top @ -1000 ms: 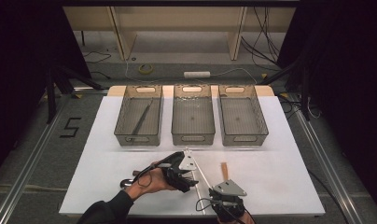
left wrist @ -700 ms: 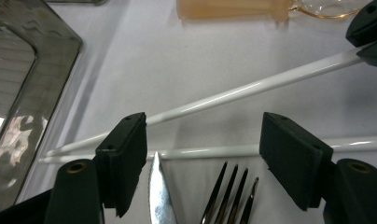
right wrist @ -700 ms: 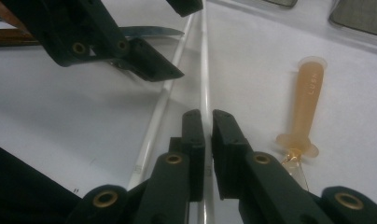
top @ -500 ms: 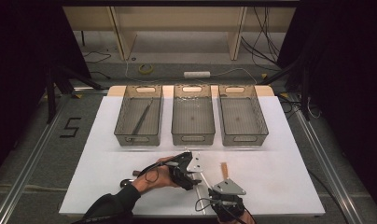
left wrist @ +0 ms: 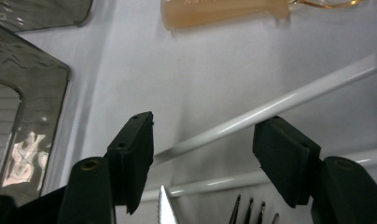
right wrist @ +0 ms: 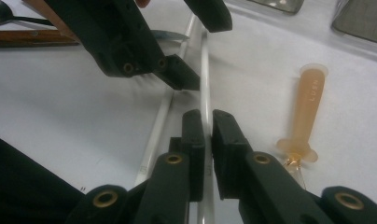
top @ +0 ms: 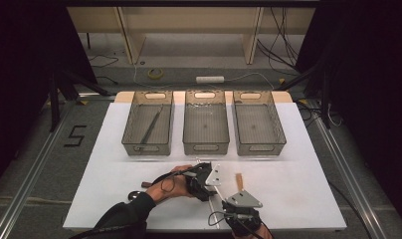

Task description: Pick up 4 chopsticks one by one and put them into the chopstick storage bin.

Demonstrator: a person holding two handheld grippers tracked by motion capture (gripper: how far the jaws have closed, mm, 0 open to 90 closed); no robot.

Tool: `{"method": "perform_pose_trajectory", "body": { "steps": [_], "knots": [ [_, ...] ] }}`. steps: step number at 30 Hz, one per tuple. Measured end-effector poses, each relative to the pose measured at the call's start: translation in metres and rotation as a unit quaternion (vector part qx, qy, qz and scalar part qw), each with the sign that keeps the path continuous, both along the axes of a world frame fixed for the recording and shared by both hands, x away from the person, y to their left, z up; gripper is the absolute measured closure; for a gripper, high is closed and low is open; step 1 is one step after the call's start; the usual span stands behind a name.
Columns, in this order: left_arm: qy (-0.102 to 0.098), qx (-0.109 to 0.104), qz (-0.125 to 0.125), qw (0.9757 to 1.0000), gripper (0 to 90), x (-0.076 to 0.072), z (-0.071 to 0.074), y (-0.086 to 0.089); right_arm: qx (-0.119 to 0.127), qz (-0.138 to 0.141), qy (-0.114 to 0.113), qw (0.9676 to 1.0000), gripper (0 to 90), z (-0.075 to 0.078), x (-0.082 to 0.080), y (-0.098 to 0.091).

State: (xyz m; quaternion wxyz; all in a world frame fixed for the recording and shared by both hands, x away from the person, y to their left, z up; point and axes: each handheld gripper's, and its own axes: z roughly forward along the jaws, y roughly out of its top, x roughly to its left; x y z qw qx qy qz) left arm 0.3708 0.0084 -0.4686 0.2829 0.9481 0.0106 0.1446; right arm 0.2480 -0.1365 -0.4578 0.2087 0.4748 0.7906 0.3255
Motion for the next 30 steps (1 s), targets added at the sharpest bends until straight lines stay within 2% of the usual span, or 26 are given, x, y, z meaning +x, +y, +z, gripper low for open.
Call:
{"method": "perform_pose_trajectory", "body": {
  "steps": [4,7,17,23,30],
  "knots": [
    [-0.003,0.002,-0.011,0.9999,38.6,-0.001,0.002,-0.002,0.003,0.003,-0.003,1.0,84.4,0.002,0.0,-0.001],
    [-0.014,0.005,-0.019,0.9997,38.7,-0.003,0.002,-0.004,0.001,0.007,-0.005,1.0,84.4,0.004,0.0,-0.002],
    [-0.033,0.01,-0.047,0.9983,47.6,-0.006,0.008,-0.006,0.004,0.011,-0.007,0.9999,84.4,0.005,0.0,-0.006],
    [-0.047,0.024,-0.068,0.9963,54.4,-0.01,0.013,-0.005,0.011,0.019,-0.006,0.9997,84.3,0.007,0.002,-0.008],
    [-0.067,0.048,-0.087,0.9928,63.9,-0.016,0.019,-0.004,0.02,0.03,-0.004,0.9993,84.0,0.01,0.006,-0.013]
  ]
}}
